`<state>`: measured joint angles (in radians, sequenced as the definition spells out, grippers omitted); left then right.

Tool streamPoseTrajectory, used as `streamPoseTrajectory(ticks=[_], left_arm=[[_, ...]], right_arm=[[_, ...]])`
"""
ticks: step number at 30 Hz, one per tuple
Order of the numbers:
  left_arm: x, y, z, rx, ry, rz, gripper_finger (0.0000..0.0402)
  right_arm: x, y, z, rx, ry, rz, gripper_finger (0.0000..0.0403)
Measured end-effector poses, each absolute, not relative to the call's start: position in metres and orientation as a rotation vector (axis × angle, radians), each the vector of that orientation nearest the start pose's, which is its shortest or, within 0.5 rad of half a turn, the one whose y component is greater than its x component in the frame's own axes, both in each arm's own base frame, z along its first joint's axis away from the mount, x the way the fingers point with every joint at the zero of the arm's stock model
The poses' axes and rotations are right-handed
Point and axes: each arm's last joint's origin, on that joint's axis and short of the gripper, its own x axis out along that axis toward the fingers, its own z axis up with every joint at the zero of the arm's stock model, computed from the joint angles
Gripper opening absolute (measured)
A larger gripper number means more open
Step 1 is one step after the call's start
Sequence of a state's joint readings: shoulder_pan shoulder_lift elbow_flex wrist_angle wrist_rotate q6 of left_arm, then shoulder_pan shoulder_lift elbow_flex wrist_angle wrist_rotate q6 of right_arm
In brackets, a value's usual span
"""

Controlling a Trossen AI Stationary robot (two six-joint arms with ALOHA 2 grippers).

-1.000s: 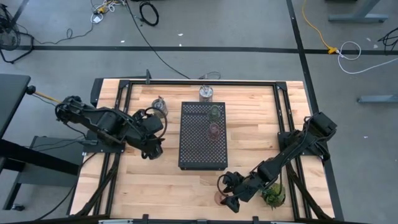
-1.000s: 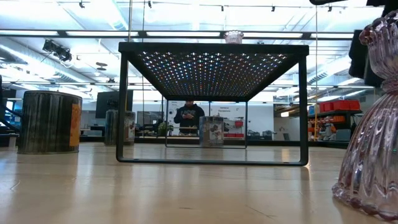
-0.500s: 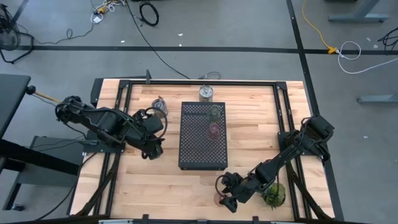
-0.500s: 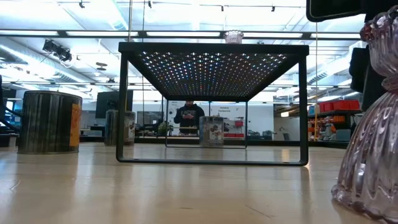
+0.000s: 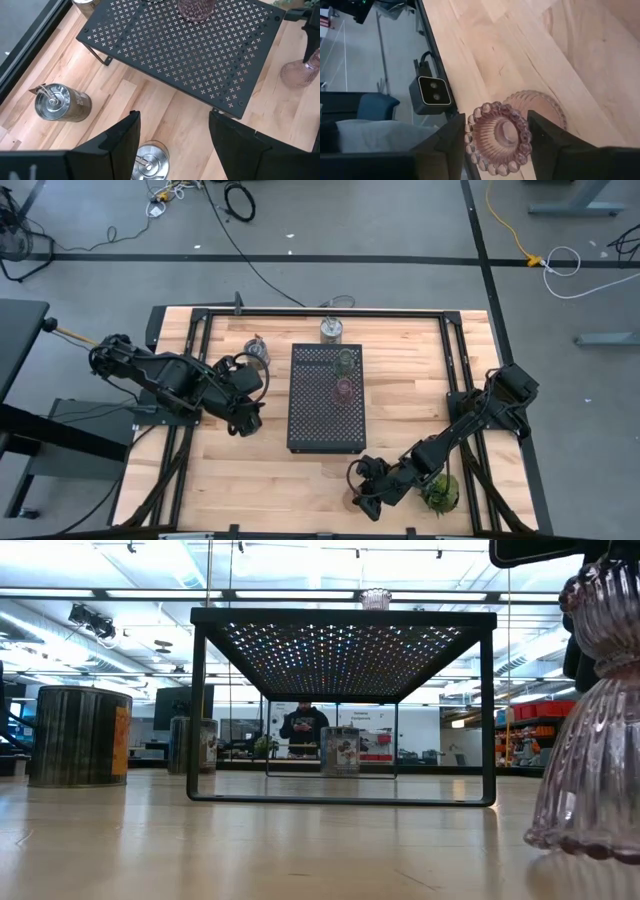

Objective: Pick & Place candle stick holders
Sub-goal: Put the pink glass candle holder on the shelf aligned with the pink glass candle holder

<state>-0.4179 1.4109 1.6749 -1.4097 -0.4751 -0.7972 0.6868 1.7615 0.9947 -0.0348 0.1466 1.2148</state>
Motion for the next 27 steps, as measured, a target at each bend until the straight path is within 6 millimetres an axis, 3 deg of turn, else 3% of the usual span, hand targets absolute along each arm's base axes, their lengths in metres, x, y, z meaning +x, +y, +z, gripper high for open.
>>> streamPoseTrajectory(ticks=[16, 27], left_arm=[[0.223, -0.085, 0.401, -0.236, 0.918, 0.441, 0.0238], [0.223, -0.085, 0.401, -0.236, 0.914, 0.443, 0.0238]], right_arm=[[0.273, 0.208, 0.178, 0.773, 0.947, -0.034, 0.0162], [0.269, 0.195, 0.212, 0.784, 0.862, 0.025, 0.0162]])
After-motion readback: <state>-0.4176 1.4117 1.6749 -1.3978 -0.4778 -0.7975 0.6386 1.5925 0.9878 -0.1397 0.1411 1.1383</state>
